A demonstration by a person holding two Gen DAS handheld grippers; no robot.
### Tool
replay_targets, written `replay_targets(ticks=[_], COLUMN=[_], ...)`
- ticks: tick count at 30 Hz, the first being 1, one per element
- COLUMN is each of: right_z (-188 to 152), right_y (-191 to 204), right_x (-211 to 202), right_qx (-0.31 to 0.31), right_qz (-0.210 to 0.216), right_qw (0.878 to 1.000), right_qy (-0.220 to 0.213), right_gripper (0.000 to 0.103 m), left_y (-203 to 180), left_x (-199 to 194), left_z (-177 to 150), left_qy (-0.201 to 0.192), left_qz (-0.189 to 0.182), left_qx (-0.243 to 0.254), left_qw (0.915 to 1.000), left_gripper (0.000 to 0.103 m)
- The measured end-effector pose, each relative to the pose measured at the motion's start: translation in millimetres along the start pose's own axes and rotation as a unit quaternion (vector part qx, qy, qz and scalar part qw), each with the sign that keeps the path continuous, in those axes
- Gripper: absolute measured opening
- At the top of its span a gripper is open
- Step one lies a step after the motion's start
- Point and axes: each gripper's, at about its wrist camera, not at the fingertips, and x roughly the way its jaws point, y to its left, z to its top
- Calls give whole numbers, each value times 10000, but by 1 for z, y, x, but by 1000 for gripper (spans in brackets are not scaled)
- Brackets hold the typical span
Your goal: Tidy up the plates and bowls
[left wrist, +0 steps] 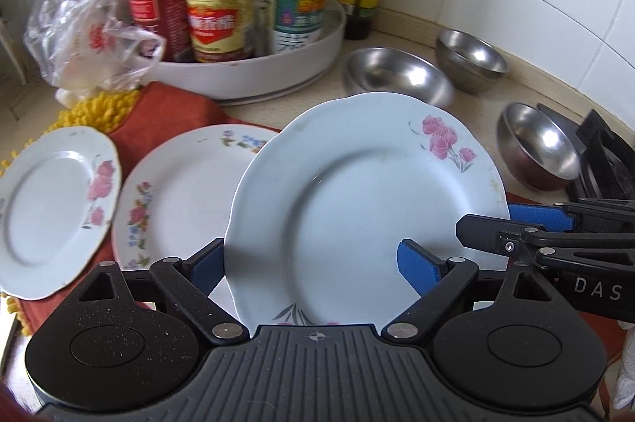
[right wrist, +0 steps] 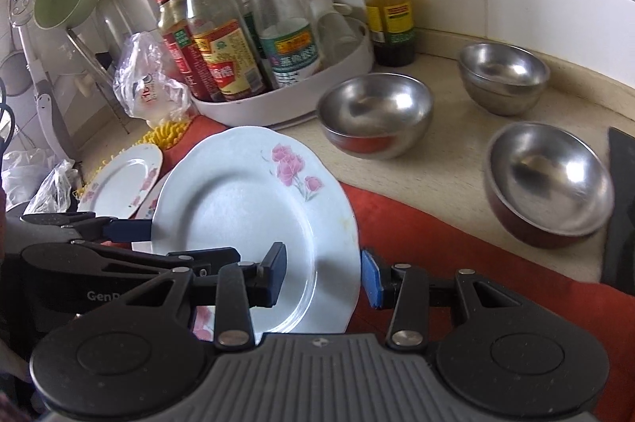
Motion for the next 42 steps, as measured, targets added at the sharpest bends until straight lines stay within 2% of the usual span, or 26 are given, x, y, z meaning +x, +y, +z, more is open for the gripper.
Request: replay_targets(ticks=[12, 20, 21, 24, 28, 31, 34, 37, 42], right_z=[29, 46, 48, 54, 64, 73, 80, 80, 76], right_y=[36, 48, 49, 52, 49, 50, 57, 61, 79], right_x=[50, 83, 87, 102, 119, 121, 121, 118, 116], right_qx=[-207, -138, -104, -119, 3, -92, -349, -473, -933], right_qz=[309, 280, 288, 190, 90, 97, -68, -91, -127], right_qw=[9992, 9994, 9993, 9996, 9998, 9999, 9991, 9986, 9952], right_qy=[134, 180, 194, 193, 176, -44, -231, -236, -282], right_gripper=[42, 42, 42, 42, 42, 42, 42, 42, 42], left_y=[53, 78, 78, 81, 91, 99, 109, 126, 152], left_x=[10, 31, 32, 37, 39, 37, 26, 13, 4], left_z=[11, 19, 20, 25, 33, 36, 37, 39, 38], left_qy=[12, 179, 158, 123, 69, 51, -156, -281, -382], left_qz=[442, 490, 522, 400, 229, 129, 377, 523, 1077], left_qx=[-421, -589, -537, -487, -539, -605, -583, -747, -918], left_qw=[9981, 9969, 9971, 9979, 9983, 9981, 9975, 9954, 9892], left_gripper=[91, 89, 92, 96, 94, 91, 93, 95, 99])
